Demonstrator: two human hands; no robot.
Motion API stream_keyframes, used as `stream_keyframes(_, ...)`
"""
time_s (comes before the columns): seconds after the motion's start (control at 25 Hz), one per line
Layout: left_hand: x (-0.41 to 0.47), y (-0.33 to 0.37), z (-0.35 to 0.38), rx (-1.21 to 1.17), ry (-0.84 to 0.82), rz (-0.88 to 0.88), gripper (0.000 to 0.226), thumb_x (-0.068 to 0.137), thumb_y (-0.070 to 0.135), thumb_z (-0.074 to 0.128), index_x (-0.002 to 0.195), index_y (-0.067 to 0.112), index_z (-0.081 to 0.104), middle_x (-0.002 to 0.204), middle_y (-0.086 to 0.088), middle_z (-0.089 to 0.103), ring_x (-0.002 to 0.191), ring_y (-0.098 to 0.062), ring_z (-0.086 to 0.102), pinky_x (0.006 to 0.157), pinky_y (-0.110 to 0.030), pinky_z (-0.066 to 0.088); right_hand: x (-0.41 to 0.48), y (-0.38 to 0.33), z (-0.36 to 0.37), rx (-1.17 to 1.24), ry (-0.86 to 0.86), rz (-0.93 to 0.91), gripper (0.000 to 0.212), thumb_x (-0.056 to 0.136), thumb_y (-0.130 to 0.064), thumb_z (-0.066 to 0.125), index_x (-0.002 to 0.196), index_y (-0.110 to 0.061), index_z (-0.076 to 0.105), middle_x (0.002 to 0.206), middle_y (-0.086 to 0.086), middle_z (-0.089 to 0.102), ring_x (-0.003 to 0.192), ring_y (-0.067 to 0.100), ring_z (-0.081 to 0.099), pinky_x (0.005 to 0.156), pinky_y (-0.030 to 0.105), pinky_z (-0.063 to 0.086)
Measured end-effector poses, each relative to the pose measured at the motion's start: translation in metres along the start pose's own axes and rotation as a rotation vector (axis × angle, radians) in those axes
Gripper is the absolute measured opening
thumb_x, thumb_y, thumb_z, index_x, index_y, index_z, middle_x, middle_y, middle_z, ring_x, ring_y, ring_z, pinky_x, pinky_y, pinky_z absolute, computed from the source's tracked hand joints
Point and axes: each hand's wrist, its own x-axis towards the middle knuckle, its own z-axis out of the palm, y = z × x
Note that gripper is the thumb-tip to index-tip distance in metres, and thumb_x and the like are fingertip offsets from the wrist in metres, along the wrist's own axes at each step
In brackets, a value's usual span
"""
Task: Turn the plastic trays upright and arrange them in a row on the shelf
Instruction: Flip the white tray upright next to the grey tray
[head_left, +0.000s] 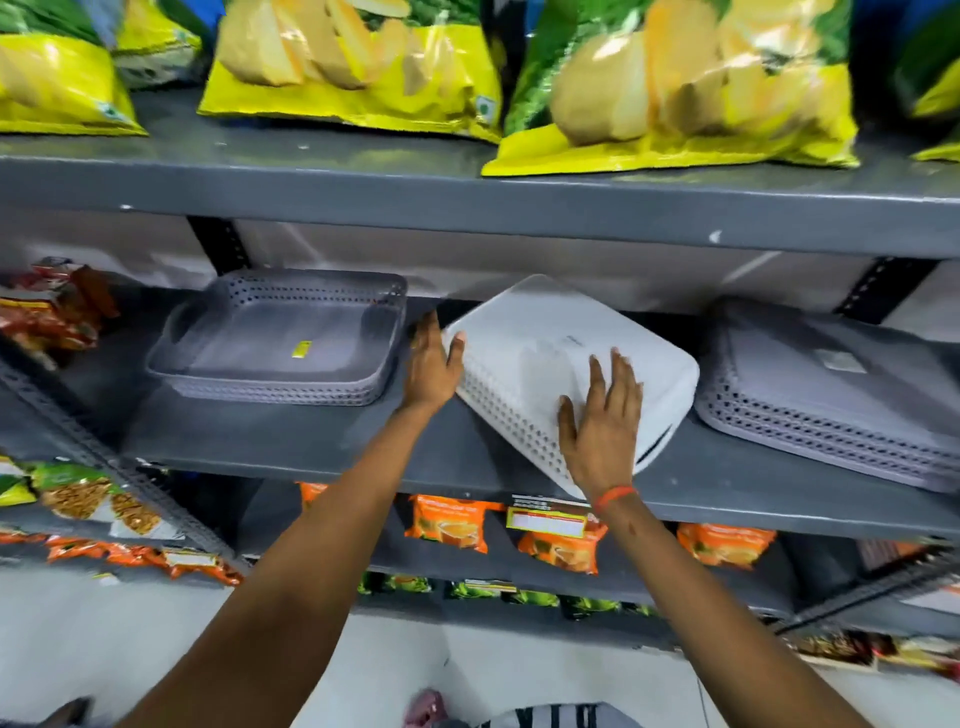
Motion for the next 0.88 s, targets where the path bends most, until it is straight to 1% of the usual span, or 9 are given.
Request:
stream_keyframes(0.16,0.017,-0.014,0.012,-0.065,-0.090,-0.249,0.054,0.099,0.029,0.040,0.142,-0.001,0.027,0.149,-0.025,0.033,0.138,-0.035,0.032,0.112,-0.035,0.025,-0.024,0.034,-0.007,0.299,0.056,0.442,0.064,0.093,-0.023,0.056,0.142,0.003,0.025,0.152,0.029,0.018,0.141,0.043,0.019,0.117,0.052,0.021)
stream_keyframes(0.24,0.016,-0.021,0.012,-0.080,-0.118,-0.281,0.050,0.099,0.032,0.038,0.139,0.003,0.034,0.145,-0.023,0.041,0.133,-0.036,0.039,0.108,-0.038,0.031,-0.025,0.037,-0.003,0.560,0.030,0.656,0.064,0.094,-0.029,0.053,0.143,0.001,0.024,0.151,0.027,0.026,0.139,0.039,0.028,0.115,0.052,0.026)
stream_keyframes(0.44,-0.018,-0.024,0.003,-0.215,0.101,-0.262,0.044,0.095,0.029,0.048,0.125,-0.003,0.044,0.135,-0.026,0.046,0.130,-0.041,0.037,0.109,-0.048,0.033,0.001,0.043,-0.002,0.735,0.036,0.854,0.053,0.097,-0.044,0.039,0.136,-0.008,0.044,0.138,0.019,0.052,0.128,0.032,0.047,0.109,0.042,0.038)
stream_keyframes(0.56,-0.057,-0.021,-0.002,-0.268,0.185,-0.137,0.044,0.088,0.018,0.049,0.129,0.006,0.039,0.136,-0.019,0.040,0.127,-0.027,0.039,0.101,-0.045,0.038,0.026,0.058,-0.007,0.907,0.146,0.960,0.054,0.095,-0.049,0.040,0.115,-0.004,0.062,0.117,0.017,0.067,0.109,0.031,0.059,0.092,0.036,0.048)
stream_keyframes(0.6,-0.068,-0.020,-0.004,-0.243,0.210,-0.067,0.048,0.084,0.013,0.051,0.129,0.008,0.037,0.133,-0.019,0.039,0.109,-0.013,0.049,0.088,-0.039,0.044,0.029,0.067,-0.010,0.948,0.134,0.999,0.052,0.095,-0.050,0.041,0.112,-0.006,0.064,0.103,0.007,0.073,0.103,0.036,0.060,0.087,0.035,0.054)
stream_keyframes(0.68,-0.082,-0.021,-0.006,-0.147,0.263,0.046,0.058,0.079,0.002,0.060,0.131,0.011,0.036,0.129,-0.018,0.038,0.063,0.000,0.040,0.063,-0.028,0.043,0.026,0.083,-0.017,0.948,-0.030,1.076,0.041,0.096,-0.047,0.039,0.099,-0.015,0.065,0.058,-0.011,0.068,0.079,0.039,0.058,0.048,0.027,0.057)
stream_keyframes(0.76,-0.086,-0.024,-0.011,-0.076,0.280,0.116,0.061,0.078,-0.003,0.062,0.132,0.012,0.038,0.127,-0.017,0.039,0.062,-0.001,0.040,0.063,-0.026,0.044,0.026,0.088,-0.025,0.907,-0.165,1.086,0.038,0.099,-0.039,0.037,0.073,-0.020,0.057,0.038,-0.002,0.063,0.061,0.029,0.053,0.031,0.019,0.046)
stream_keyframes(0.84,-0.085,-0.026,-0.017,-0.035,0.254,0.149,0.064,0.079,-0.006,0.061,0.135,0.011,0.038,0.125,-0.018,0.040,0.073,-0.008,0.047,0.070,-0.026,0.045,0.040,0.086,-0.028,1.083,-0.040,1.061,0.050,0.096,-0.051,0.033,0.072,-0.016,0.060,0.059,0.009,0.070,0.065,0.030,0.057,0.057,0.030,0.057)
stream_keyframes(0.88,-0.084,-0.026,-0.018,-0.005,0.243,0.161,0.068,0.078,-0.007,0.061,0.138,0.011,0.036,0.124,-0.019,0.040,0.072,-0.009,0.046,0.070,-0.025,0.044,0.051,0.085,-0.026,1.209,0.056,1.050,0.060,0.093,-0.060,0.030,0.075,-0.014,0.063,0.073,0.010,0.069,0.071,0.026,0.060,0.067,0.032,0.053)
